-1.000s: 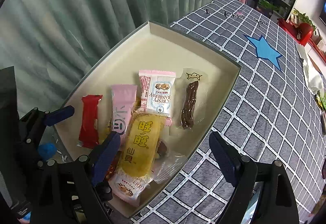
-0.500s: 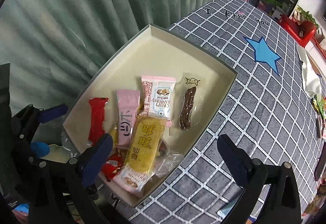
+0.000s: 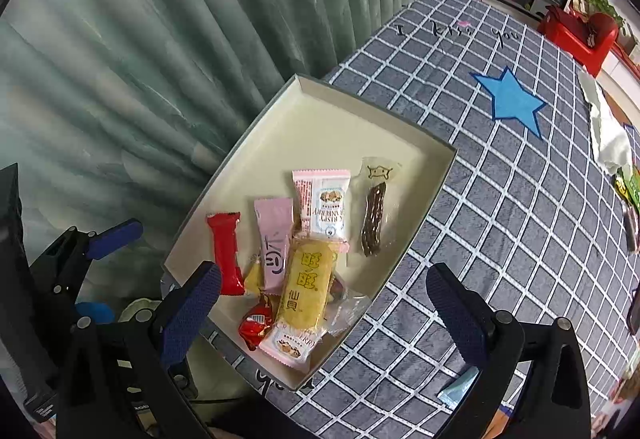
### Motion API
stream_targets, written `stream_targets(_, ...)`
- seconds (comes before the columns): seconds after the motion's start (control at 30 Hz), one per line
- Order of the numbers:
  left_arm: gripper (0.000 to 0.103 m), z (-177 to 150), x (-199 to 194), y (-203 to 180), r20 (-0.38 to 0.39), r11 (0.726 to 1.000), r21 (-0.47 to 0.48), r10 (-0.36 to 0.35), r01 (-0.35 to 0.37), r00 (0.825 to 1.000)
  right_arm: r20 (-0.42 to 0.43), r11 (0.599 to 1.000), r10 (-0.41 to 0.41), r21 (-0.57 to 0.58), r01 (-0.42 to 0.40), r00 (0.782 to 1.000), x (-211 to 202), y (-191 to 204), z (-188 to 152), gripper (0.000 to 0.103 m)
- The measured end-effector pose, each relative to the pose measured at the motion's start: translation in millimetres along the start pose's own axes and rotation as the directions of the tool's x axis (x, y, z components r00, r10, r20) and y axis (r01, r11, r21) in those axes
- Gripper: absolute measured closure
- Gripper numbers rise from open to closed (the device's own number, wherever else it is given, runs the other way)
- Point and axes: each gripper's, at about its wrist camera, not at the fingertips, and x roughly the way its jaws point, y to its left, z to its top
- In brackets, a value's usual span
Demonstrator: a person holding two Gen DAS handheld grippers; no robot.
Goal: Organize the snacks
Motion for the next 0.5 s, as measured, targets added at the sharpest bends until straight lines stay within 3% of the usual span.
stream_targets(0.33,0.008,-4.9,10.7,1.9,-0.024,1.000,-0.013,0.013,-0.013,1.000,-0.022,1.000,0.007,0.005,-0.007,1.000,8.0,-2.4,-5.8,0.000)
stream_targets(0.5,0.008,-8.4,7.9,1.3,0.012,1.000,-0.002,0.014,-0.014,1.000,-0.032,1.000,0.013,0.008,-0.013,0.999,12.8,-3.4,-8.1,0.000)
